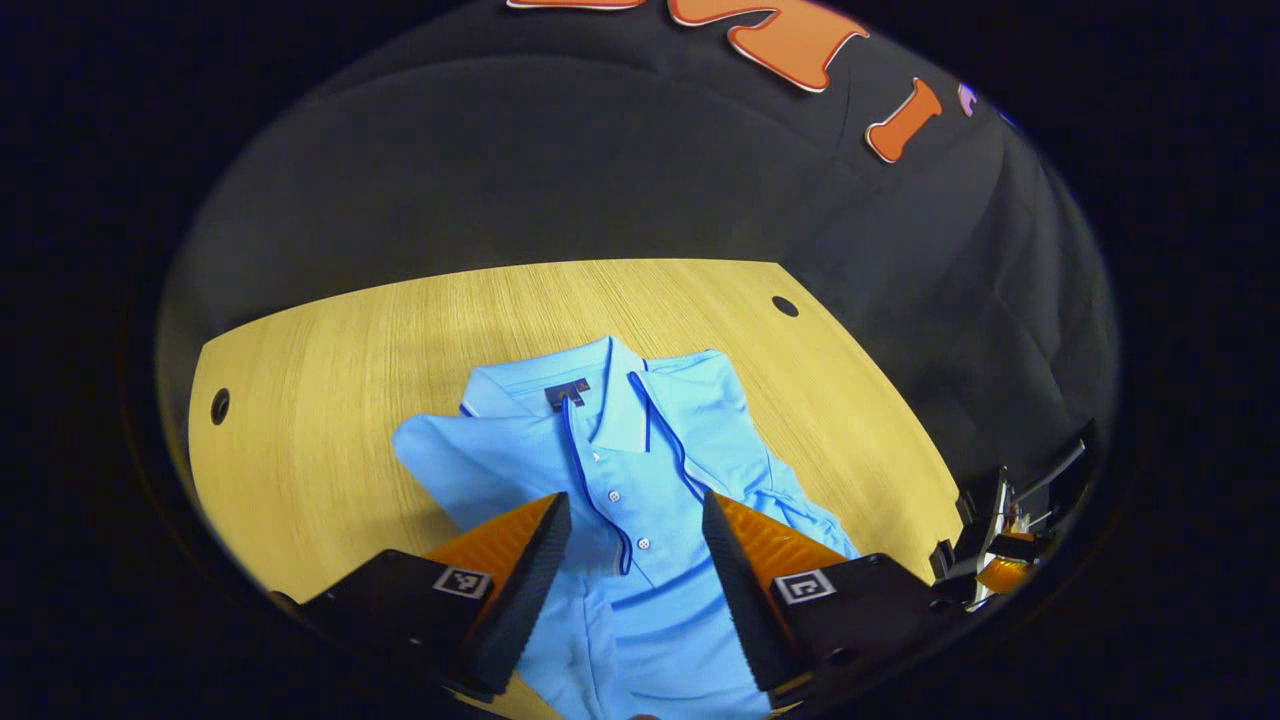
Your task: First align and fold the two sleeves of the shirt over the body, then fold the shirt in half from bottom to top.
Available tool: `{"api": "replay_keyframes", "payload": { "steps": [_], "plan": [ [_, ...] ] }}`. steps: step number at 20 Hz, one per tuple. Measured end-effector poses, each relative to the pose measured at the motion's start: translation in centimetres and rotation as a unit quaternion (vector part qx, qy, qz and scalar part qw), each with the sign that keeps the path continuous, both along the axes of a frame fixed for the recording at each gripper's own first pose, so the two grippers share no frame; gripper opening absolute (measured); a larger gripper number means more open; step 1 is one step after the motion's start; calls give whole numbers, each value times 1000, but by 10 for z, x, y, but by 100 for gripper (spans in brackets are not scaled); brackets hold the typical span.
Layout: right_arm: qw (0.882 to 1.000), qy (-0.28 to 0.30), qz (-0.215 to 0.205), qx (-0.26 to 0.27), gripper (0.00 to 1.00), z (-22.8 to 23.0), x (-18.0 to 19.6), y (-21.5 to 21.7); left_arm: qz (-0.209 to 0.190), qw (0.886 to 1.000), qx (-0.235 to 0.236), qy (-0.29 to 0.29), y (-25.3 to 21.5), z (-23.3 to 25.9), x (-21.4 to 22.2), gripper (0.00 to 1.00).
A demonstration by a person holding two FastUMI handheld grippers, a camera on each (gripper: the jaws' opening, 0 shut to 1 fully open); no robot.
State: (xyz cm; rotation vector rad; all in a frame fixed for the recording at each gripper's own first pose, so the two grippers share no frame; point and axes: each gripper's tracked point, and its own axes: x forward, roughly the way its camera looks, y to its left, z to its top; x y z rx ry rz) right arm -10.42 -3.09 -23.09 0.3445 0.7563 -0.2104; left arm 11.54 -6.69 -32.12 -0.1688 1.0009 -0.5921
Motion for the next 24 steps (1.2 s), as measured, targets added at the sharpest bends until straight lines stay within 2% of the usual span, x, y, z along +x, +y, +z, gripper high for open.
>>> {"api": "replay_keyframes", "payload": {
  "steps": [1, 2, 3, 4, 5, 14, 24],
  "plan": [
    [1000, 2, 15, 0, 96, -1, 2, 1, 4, 1000, 10, -5, 6, 2, -8, 98],
    [1000, 3, 30, 0, 96, -2, 3, 3, 8, 1000, 19, -10, 13, 5, -16, 99],
    [999, 5, 45, -1, 89, -3, 4, 4, 13, 999, 26, -13, 18, 9, -25, 100],
    [998, 7, 58, -3, 97, -4, 4, 3, 20, 999, 29, -13, 22, 12, -35, 100],
    [998, 8, 69, -4, 98, -6, 4, 2, 27, 999, 31, -9, 25, 13, -46, 100],
    [984, 66, 165, -4, 99, -53, -23, 12, 86, 994, 65, 28, 59, 8, -150, 100],
    [964, 130, 231, -10, 99, -98, -61, 25, 121, 984, 95, 94, 82, -21, -264, 100]
  ]
}}
